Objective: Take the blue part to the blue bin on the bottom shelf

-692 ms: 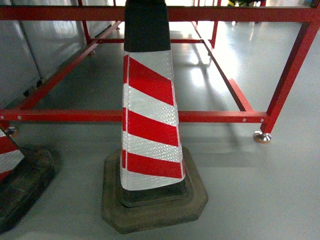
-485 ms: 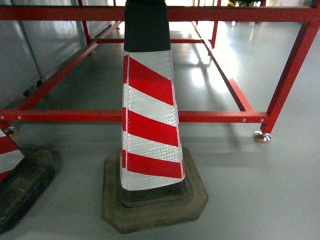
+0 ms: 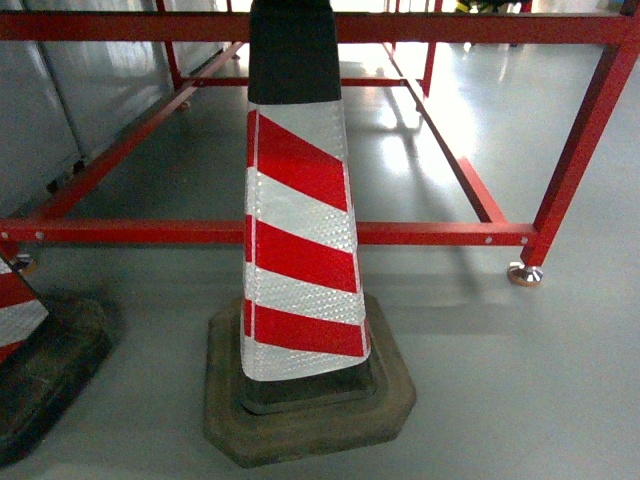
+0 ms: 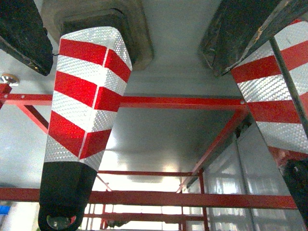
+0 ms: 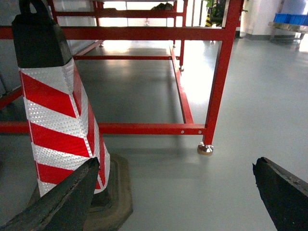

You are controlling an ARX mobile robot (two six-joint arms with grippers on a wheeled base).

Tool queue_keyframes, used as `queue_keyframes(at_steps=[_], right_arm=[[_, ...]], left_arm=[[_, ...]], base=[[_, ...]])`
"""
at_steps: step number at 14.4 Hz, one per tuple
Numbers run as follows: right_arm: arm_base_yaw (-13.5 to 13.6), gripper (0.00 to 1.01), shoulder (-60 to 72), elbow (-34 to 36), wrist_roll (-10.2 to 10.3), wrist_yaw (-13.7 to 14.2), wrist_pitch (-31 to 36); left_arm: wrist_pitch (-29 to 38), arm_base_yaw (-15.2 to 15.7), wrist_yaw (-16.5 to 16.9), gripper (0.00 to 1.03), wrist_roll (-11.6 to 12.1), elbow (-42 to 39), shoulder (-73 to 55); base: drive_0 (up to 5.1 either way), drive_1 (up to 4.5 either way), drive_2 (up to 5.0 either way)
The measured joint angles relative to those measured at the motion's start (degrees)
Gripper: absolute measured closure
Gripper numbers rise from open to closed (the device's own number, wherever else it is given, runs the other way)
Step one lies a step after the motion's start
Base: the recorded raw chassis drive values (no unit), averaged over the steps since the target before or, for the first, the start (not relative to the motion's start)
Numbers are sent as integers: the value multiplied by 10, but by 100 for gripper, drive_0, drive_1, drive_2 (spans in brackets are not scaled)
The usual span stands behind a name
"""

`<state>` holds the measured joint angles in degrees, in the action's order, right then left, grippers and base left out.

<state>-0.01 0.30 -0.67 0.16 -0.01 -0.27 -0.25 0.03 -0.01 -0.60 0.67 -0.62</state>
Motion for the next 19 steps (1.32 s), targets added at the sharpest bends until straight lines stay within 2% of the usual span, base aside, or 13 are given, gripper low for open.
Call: queue_keyframes(at_steps=[19], right_arm=[[0, 3, 0, 0, 0, 0, 0]], left_arm=[[0, 0, 0, 5, 6, 0, 0]], base=[[0, 0, 0]])
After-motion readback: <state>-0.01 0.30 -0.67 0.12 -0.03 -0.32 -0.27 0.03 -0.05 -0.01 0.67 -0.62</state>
